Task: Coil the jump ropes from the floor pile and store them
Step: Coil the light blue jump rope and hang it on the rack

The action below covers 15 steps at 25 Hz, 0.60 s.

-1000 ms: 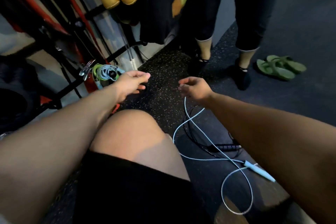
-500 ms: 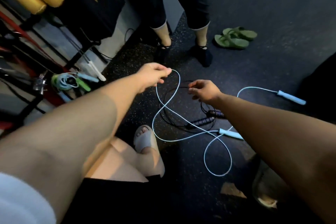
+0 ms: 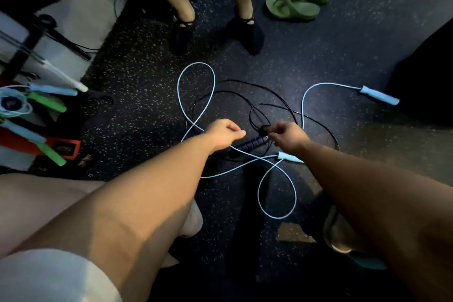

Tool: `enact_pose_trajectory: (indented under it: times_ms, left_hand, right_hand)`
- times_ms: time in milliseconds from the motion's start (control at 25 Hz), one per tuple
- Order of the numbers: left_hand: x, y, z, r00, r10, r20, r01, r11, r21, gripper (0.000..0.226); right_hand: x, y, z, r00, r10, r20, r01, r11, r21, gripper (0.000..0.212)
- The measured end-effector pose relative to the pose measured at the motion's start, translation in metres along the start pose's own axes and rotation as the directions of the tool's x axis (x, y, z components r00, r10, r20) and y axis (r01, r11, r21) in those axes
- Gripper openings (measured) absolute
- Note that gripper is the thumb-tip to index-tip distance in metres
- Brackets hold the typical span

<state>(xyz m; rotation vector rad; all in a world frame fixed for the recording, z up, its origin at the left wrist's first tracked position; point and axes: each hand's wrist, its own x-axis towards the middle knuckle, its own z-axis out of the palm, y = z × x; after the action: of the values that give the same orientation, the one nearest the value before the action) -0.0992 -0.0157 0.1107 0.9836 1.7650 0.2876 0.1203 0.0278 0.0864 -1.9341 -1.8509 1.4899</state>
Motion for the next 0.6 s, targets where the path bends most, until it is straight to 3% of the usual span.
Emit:
enact_pose_trajectory:
  times_ms: [280,600]
  left_hand:
    - [0.058,-0.023,0.057,0.996,-0.030,0.080,0.014,0.980,0.197,0.028]
    - [0.067,-0.045,0.101,0.975,-0.075,0.210,0.016,0.963,0.269,0.014]
  right_hand:
    - [0.037,0.055,0.031,0.979,0.057,0.197,0.008,0.949,-0.315,0.016]
    - [0.033,0.091,0.043,0.944,0.021,0.330,0.123,0.903,-0.411,0.023]
